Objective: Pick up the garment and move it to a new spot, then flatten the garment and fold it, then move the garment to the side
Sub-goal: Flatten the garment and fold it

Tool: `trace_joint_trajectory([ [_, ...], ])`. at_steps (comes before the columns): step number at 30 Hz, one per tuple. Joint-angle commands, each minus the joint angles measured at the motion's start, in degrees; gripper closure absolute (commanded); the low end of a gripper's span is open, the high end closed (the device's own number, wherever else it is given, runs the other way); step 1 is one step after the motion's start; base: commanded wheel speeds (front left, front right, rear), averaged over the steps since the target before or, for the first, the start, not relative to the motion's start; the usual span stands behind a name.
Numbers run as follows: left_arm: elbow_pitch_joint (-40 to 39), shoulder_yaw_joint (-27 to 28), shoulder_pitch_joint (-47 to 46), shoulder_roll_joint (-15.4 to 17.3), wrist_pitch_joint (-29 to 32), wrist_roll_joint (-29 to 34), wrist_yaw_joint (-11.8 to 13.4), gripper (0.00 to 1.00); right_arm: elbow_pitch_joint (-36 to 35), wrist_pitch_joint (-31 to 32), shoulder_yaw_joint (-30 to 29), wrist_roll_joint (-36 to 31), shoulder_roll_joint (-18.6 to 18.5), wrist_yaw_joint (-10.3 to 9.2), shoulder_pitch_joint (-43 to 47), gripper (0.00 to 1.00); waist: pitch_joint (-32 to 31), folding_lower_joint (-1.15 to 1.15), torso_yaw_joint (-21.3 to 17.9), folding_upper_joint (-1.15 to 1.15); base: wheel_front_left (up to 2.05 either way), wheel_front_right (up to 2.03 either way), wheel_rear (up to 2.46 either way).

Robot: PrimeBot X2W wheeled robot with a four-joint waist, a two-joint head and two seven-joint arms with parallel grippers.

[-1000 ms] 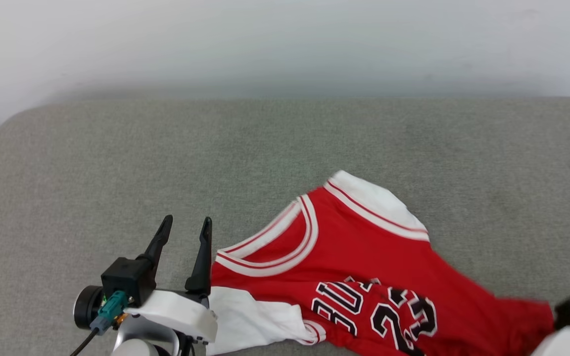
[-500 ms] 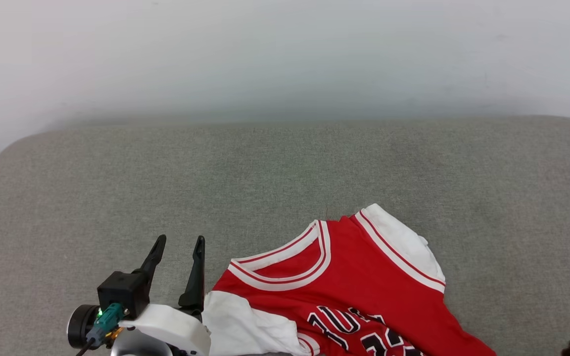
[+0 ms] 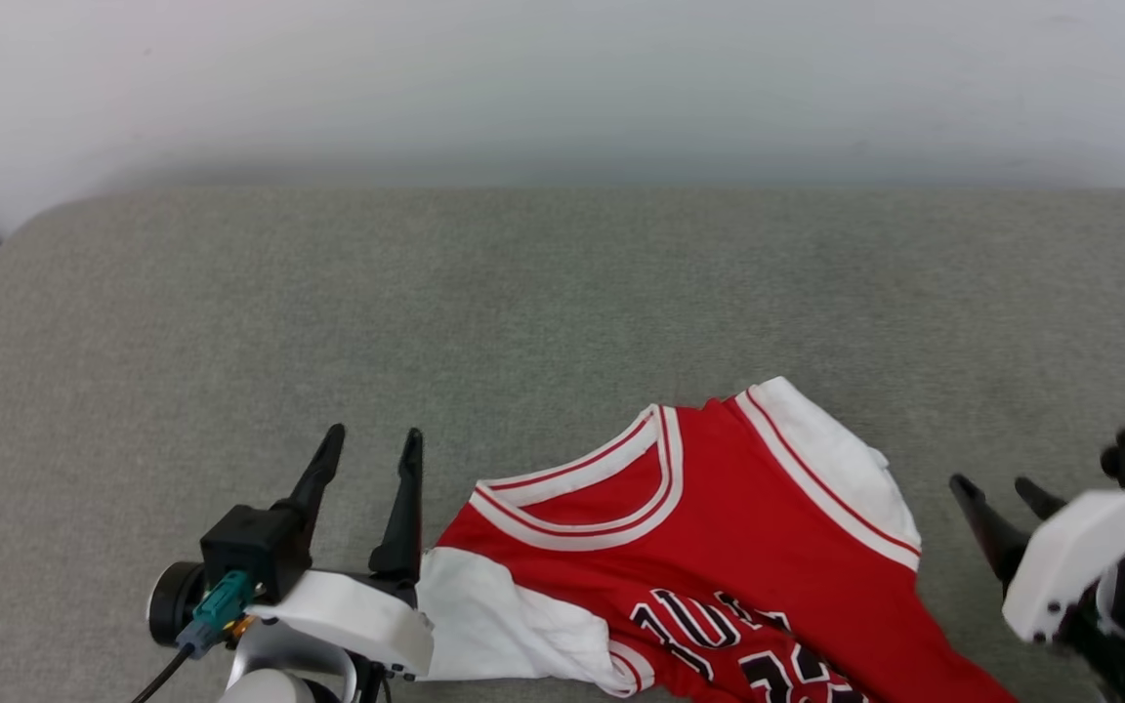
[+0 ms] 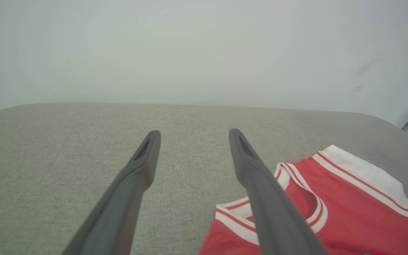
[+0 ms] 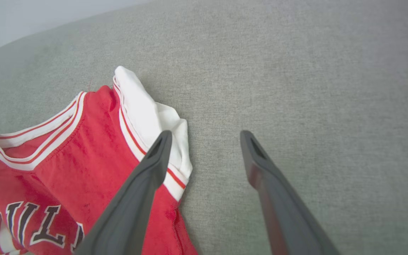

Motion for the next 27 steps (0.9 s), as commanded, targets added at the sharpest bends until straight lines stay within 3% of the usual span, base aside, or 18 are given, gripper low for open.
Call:
trace_joint_trajectory([
  [1,0.0,0.0,-0.8,-0.1,-0.4,0.2,-0.1,0.0,0.5,1.6,0.7,0.7,-1.0,-0.04,-2.1,0.0,1.7,0.0,1.5,0.0,0.0,0.0,0.0],
  [8,1.2,-0.9,-4.2,-1.8,-1.4,0.8,-1.5,0.0,6.3,16.7,7.3,2.3,-5.2,-0.04,-13.2,0.0,6.2,0.0,5.1,0.0,0.0,0.0,0.0],
  [17,3.3,-1.3,-6.7,-3.6,-2.6,1.1,-2.6,0.0,15.4,27.6,16.0,4.4,-7.5,-0.03,-18.0,0.03,8.9,0.0,7.7,0.0,0.0,0.0,0.0],
  [18,3.6,-1.3,-6.8,-3.8,-2.7,1.1,-2.6,0.0,16.0,28.3,16.9,4.9,-7.6,-0.02,-17.7,0.56,8.9,0.0,7.8,0.0,0.0,0.0,0.0],
  [19,3.8,-1.3,-6.8,-4.0,-2.8,1.1,-2.7,0.0,16.2,28.5,17.8,5.1,-7.8,-0.02,-17.5,0.83,8.8,0.0,7.8,0.0,0.0,0.0,0.0],
  [20,4.0,-1.2,-6.8,-4.1,-3.0,1.1,-2.8,0.0,16.3,28.4,18.3,5.8,-7.8,-0.02,-17.4,1.0,8.6,0.0,7.8,0.0,0.0,0.0,0.0],
  [27,4.9,-0.5,-5.5,-3.8,-3.3,1.0,-2.7,0.0,11.9,20.9,17.6,6.1,-11.1,-0.03,-21.2,1.0,6.7,0.0,5.9,0.0,0.0,0.0,0.0],
])
